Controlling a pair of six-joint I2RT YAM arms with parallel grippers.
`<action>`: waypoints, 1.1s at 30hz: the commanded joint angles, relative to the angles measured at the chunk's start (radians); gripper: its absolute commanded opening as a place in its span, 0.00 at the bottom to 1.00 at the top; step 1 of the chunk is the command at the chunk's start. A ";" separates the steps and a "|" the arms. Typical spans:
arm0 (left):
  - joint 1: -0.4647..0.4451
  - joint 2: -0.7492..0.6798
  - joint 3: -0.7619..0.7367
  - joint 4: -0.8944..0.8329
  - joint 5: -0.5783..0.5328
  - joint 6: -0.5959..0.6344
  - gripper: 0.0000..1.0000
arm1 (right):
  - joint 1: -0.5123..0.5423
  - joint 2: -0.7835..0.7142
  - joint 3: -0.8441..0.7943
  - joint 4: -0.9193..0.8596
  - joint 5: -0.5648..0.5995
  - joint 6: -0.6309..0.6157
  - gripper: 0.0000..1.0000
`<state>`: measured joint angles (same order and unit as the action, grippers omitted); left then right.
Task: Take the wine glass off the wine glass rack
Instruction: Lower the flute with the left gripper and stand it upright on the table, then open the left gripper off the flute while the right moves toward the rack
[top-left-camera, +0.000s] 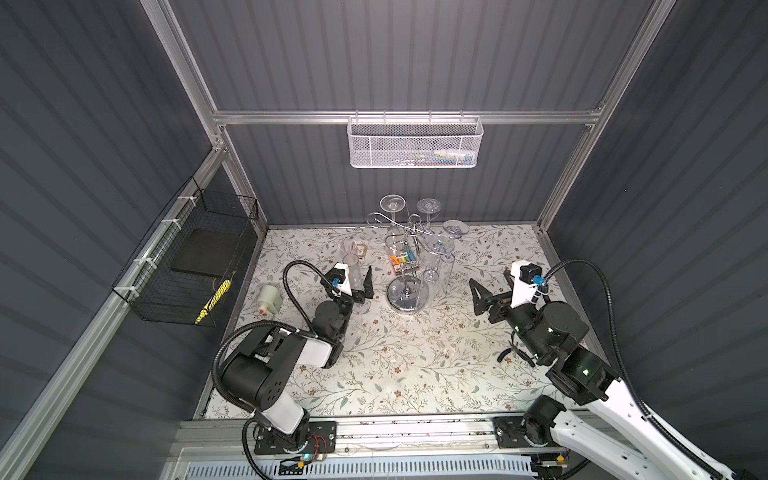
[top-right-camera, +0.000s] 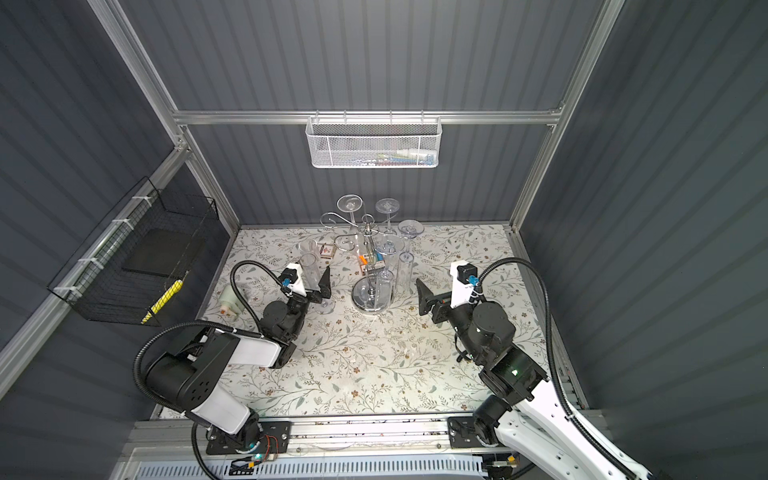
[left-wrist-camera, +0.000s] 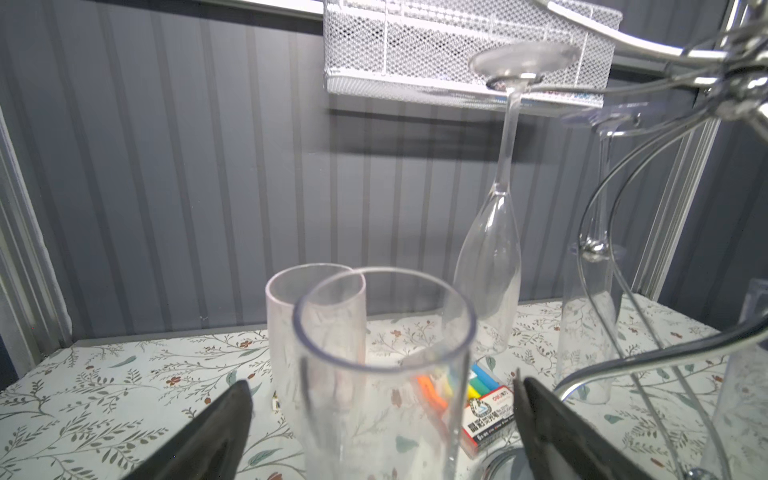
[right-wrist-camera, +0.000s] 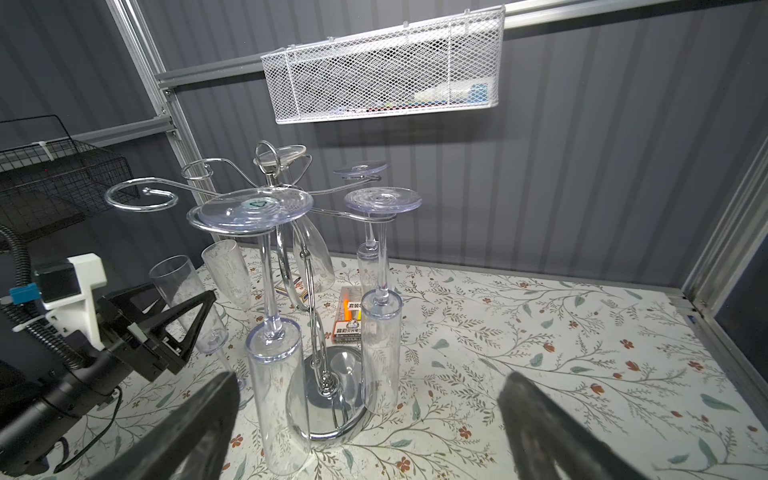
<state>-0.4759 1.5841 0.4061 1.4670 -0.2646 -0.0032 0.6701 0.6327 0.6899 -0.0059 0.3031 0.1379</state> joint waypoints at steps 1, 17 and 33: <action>0.007 -0.074 -0.017 -0.006 0.014 0.020 1.00 | -0.004 -0.008 0.003 -0.003 0.003 0.016 0.99; 0.006 -0.543 0.177 -0.755 0.011 -0.014 1.00 | -0.005 -0.027 0.148 -0.136 0.155 0.383 0.99; 0.006 -0.677 0.447 -1.188 0.031 0.054 1.00 | -0.265 0.266 0.365 0.048 -0.690 0.670 0.99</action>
<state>-0.4759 0.9237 0.8345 0.3355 -0.2409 0.0135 0.4576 0.8513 1.0489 -0.0990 -0.0311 0.6651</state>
